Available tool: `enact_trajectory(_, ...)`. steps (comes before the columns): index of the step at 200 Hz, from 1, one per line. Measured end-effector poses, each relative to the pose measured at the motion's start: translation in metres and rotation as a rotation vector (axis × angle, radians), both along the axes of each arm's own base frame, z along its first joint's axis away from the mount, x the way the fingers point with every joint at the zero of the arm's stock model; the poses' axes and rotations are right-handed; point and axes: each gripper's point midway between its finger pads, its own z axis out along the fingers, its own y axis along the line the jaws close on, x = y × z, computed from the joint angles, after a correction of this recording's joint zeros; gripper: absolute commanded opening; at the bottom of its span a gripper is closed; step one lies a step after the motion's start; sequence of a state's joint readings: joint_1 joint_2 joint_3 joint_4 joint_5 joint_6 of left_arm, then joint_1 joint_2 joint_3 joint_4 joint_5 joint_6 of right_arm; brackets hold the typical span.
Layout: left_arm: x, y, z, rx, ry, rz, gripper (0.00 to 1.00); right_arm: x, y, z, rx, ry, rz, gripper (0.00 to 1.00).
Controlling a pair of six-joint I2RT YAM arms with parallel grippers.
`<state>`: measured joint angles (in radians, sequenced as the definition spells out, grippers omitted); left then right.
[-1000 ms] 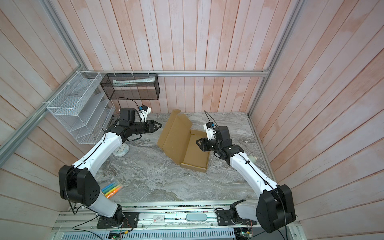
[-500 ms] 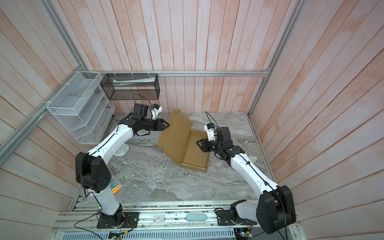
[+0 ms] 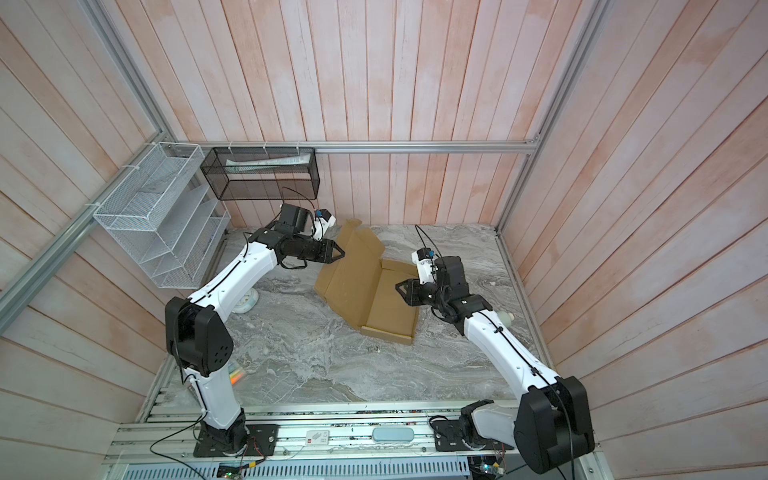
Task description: Fold the paper box
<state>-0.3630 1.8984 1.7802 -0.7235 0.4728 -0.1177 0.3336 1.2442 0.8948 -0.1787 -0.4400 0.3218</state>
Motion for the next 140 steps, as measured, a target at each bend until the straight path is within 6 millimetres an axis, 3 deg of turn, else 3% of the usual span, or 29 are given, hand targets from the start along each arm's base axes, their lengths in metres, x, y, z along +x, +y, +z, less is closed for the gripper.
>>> enact_trajectory(140, 0.0003, 0.0064, -0.0035, 0.112, -0.01, -0.015, 0.2, 0.0057, -0.004, 0.0071, 0.025, -0.024, -0.003, 0.33)
